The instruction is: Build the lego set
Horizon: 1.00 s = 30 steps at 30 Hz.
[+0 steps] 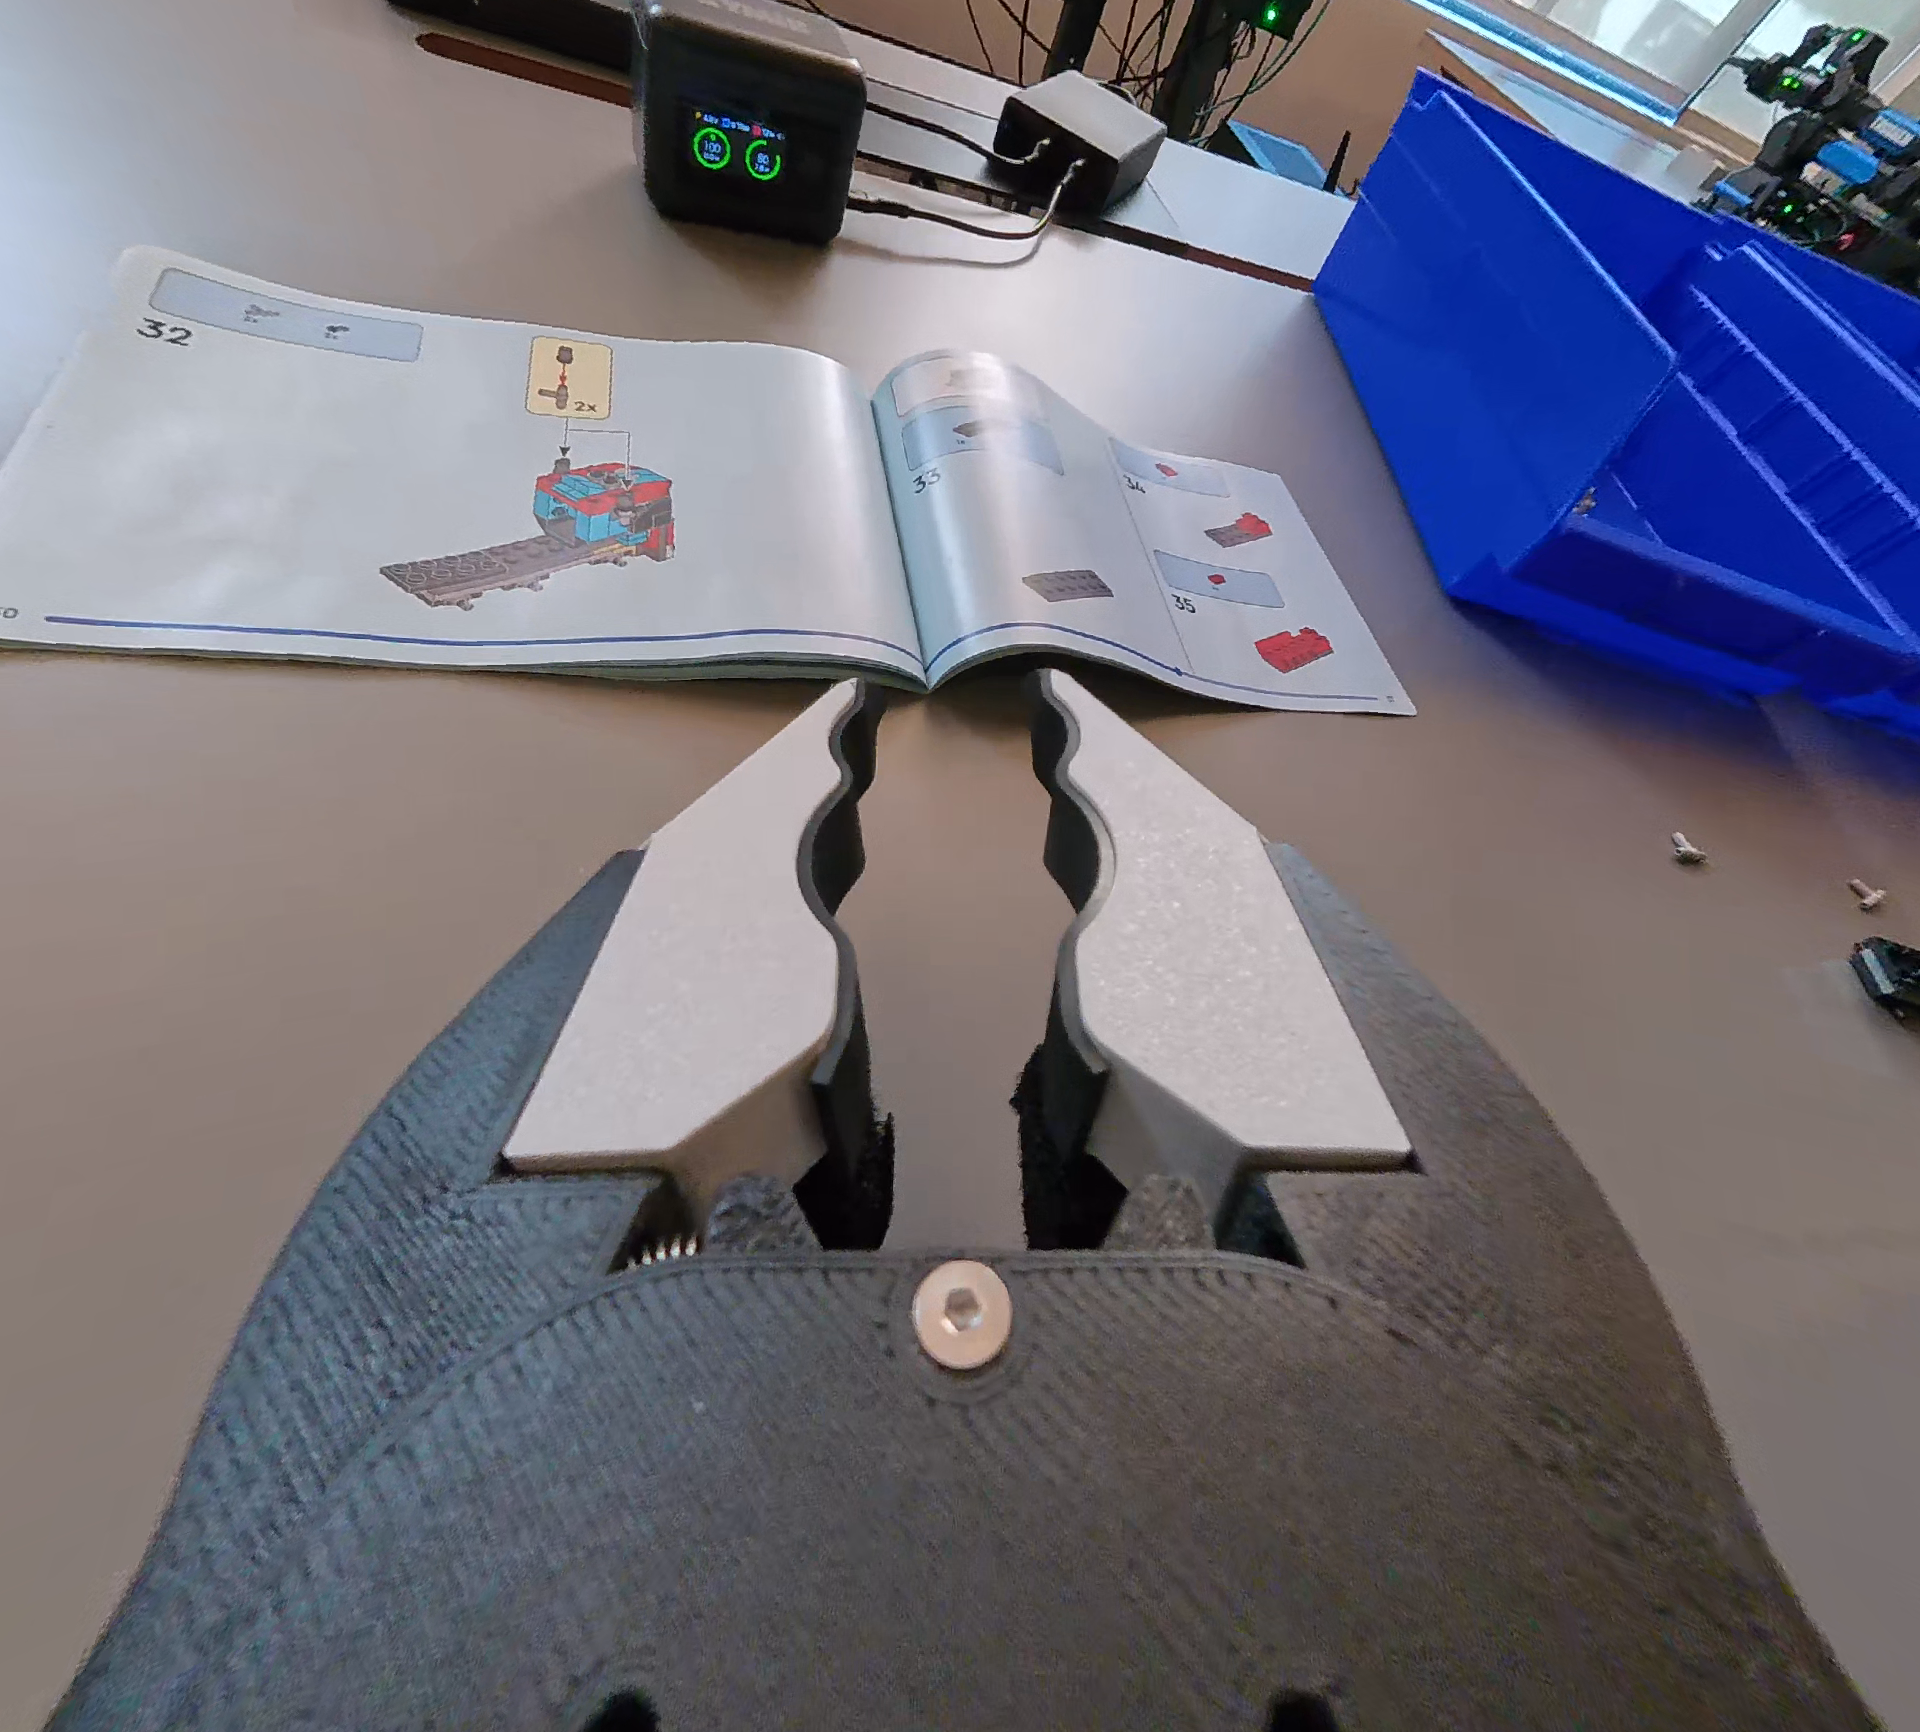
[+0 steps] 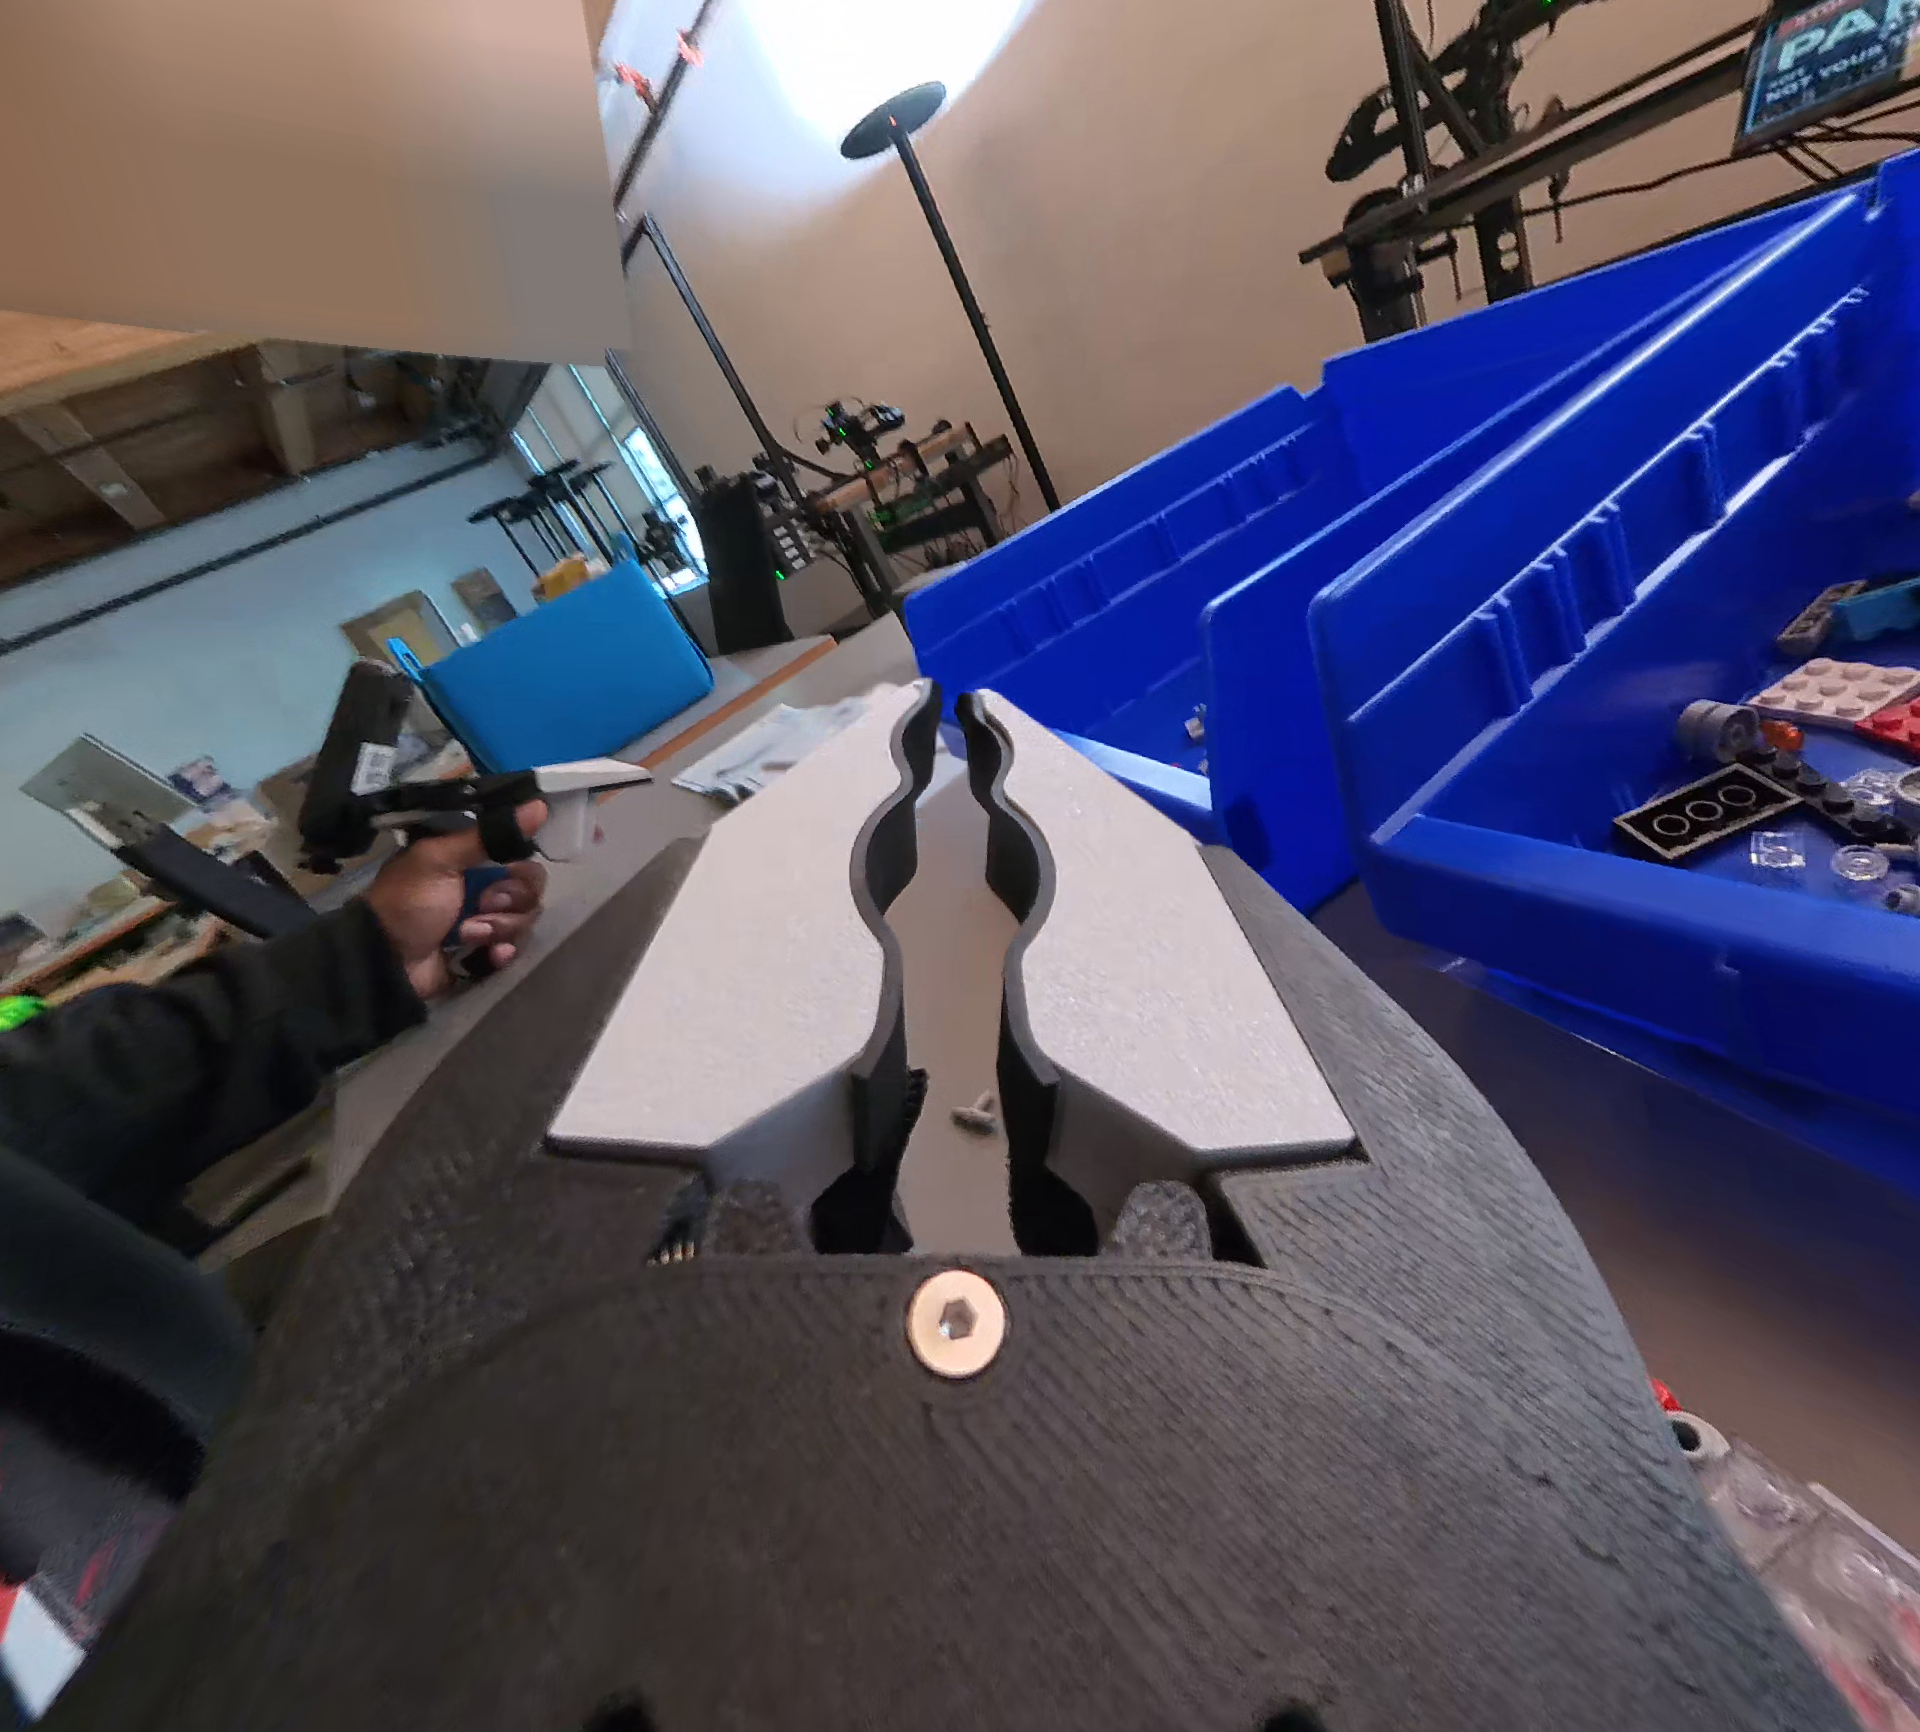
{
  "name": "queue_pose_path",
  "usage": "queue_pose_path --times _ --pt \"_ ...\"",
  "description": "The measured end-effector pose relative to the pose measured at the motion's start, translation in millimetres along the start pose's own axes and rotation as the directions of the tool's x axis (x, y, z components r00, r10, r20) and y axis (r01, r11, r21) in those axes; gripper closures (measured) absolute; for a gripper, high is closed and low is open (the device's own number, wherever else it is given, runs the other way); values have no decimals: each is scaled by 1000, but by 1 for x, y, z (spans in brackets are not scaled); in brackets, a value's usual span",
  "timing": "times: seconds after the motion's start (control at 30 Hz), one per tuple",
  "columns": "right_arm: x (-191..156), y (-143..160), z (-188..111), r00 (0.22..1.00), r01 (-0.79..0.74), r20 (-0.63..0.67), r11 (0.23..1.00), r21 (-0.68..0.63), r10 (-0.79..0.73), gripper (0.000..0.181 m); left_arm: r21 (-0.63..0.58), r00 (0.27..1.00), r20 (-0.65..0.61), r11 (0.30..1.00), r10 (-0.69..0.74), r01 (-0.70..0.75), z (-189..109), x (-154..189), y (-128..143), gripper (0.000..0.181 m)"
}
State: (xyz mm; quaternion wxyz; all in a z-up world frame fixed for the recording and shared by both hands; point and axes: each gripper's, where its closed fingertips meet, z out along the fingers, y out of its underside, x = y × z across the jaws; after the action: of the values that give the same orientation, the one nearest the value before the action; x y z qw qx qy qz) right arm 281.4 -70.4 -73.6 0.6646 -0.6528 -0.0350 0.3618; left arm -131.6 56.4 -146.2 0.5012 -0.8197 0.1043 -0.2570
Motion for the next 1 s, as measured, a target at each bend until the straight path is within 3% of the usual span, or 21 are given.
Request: queue_pose_path --times 0.53,1.0 --pt "-13 10 1 1000 -21 -3 1000 -23 21 168 85 993 116 996 25 -35 -10 -8 -9 151" --pt "-6 5 -10 999 -48 13 999 -26 48 165 55 985 164 997 52 -62 -7 -11 -6 151"
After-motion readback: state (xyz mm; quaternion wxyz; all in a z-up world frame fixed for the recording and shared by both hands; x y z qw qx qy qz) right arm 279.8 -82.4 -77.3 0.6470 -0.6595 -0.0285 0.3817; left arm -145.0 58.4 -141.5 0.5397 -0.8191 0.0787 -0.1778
